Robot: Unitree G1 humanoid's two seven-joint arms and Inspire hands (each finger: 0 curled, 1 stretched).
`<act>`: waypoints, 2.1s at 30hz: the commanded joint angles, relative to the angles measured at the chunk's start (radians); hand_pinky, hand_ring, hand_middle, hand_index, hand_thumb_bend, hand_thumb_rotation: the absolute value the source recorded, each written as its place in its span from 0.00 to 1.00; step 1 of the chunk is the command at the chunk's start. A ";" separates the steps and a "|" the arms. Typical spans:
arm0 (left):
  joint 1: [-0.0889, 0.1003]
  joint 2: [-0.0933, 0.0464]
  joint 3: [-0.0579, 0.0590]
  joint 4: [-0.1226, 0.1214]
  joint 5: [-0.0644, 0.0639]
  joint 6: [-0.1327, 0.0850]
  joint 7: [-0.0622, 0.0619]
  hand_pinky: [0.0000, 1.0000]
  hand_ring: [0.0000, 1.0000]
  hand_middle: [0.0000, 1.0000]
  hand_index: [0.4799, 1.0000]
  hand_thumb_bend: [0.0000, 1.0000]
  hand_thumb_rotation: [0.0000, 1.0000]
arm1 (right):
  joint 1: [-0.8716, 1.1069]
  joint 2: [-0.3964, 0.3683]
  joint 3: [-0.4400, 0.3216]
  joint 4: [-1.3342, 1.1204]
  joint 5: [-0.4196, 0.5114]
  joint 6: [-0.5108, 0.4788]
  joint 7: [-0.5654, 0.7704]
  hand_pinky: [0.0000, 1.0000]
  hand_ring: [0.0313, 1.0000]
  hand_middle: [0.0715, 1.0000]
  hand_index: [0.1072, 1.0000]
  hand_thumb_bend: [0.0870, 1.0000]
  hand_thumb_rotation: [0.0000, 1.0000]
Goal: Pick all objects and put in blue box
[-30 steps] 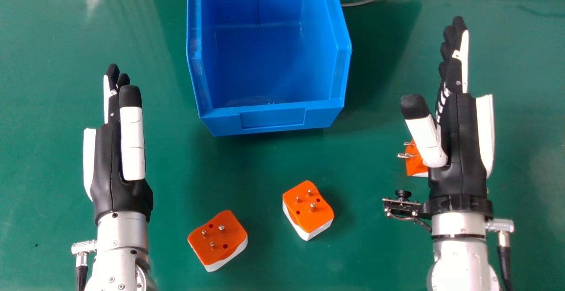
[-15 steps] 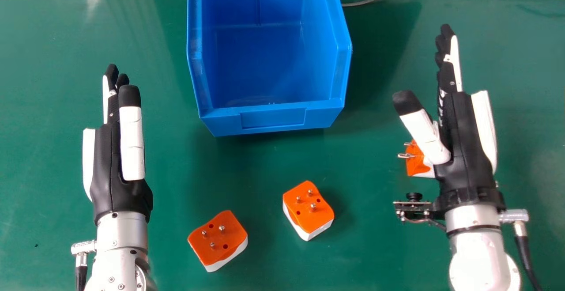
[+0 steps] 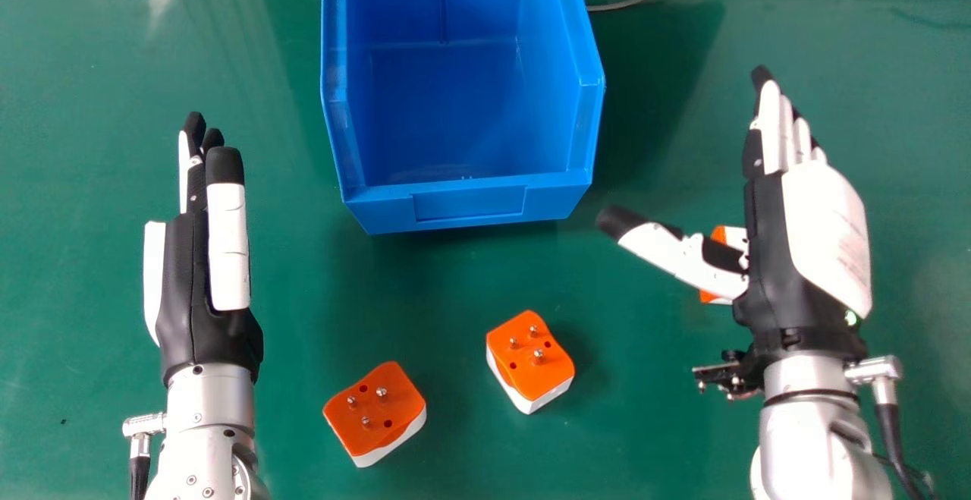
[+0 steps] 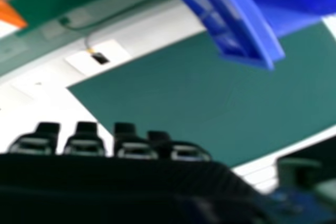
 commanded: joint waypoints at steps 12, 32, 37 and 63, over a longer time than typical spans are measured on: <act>0.002 0.005 0.002 -0.029 0.004 -0.006 -0.006 1.00 1.00 1.00 1.00 0.91 1.00 | -0.009 -0.073 0.078 -0.121 -0.189 0.229 0.187 1.00 1.00 1.00 1.00 1.00 0.64; 0.003 0.006 0.006 -0.032 0.007 0.001 -0.010 1.00 1.00 1.00 1.00 0.91 1.00 | -0.031 -0.167 0.189 -0.121 -0.506 0.335 0.373 1.00 1.00 1.00 1.00 1.00 0.35; 0.006 0.005 0.001 -0.042 0.012 0.009 -0.010 1.00 1.00 1.00 1.00 0.90 1.00 | -0.039 -0.181 0.191 -0.084 -0.533 0.325 0.344 1.00 1.00 1.00 1.00 1.00 0.29; 0.016 -0.021 -0.013 -0.057 0.001 0.008 -0.007 1.00 1.00 1.00 1.00 0.88 1.00 | -0.161 -0.359 0.194 0.068 -0.567 0.201 0.439 1.00 1.00 1.00 1.00 1.00 0.22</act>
